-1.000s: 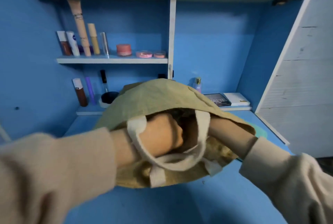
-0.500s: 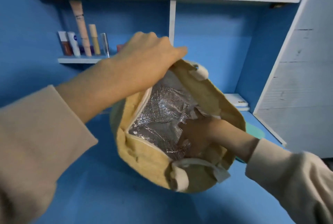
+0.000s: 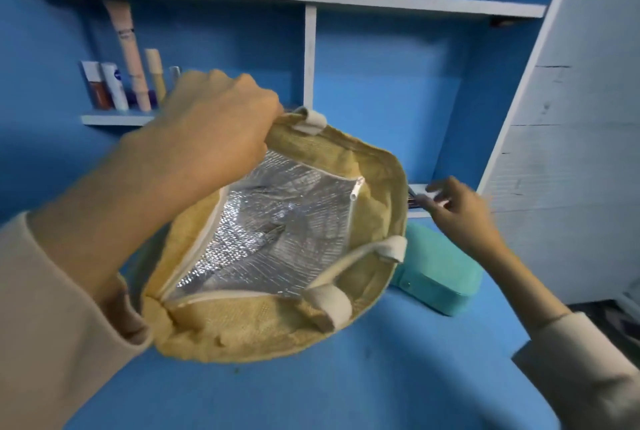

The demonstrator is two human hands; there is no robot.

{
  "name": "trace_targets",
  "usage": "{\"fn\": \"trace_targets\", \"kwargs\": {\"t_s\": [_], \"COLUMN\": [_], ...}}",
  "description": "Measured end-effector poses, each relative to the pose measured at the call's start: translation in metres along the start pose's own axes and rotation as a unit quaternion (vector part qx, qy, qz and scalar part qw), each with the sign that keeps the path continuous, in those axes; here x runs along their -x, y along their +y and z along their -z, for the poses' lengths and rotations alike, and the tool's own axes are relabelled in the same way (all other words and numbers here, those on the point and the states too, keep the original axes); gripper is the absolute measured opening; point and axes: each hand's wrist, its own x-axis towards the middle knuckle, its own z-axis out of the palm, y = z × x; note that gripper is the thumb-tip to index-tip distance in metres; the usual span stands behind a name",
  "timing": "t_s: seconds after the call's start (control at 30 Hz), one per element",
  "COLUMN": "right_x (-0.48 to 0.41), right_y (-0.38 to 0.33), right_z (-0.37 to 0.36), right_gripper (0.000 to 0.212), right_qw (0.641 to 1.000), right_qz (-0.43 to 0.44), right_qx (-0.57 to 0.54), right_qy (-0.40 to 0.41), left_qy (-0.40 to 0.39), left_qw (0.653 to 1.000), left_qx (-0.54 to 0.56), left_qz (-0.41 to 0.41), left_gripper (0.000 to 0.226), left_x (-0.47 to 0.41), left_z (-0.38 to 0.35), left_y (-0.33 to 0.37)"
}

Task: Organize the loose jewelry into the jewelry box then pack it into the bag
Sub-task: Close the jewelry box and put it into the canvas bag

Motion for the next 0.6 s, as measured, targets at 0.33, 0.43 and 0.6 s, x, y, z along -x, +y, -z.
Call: {"fn": "trace_targets", "kwargs": {"t_s": [0.33,0.43,0.6], "right_x": [-0.005,-0.002,0.005], "right_y": [0.029,0.031,0.035], "right_z": [0.004,0.008,0.008], "right_gripper": [0.066,0.076,0.106], "right_qw": [0.925,0.917,0.911], "right_qz": [-0.184,-0.219,-0.270], "right_qx": [0.163,0.139,0.002], "right_qy": [-0.289,-0.304,-0.312], "left_qy": [-0.079,-0.096,-0.120], "left_qw": [0.996,0.993,0.985], "left_qx": [0.037,0.071,0.119], "left_qz": [-0.018,-0.013,-0.016], "left_gripper": [0.030,0.030,0.045], "left_x": [-0.007,-0.007,-0.006], "left_z": [-0.021,-0.026,-0.034], "left_y": [-0.009,-0.016,-0.015]}}
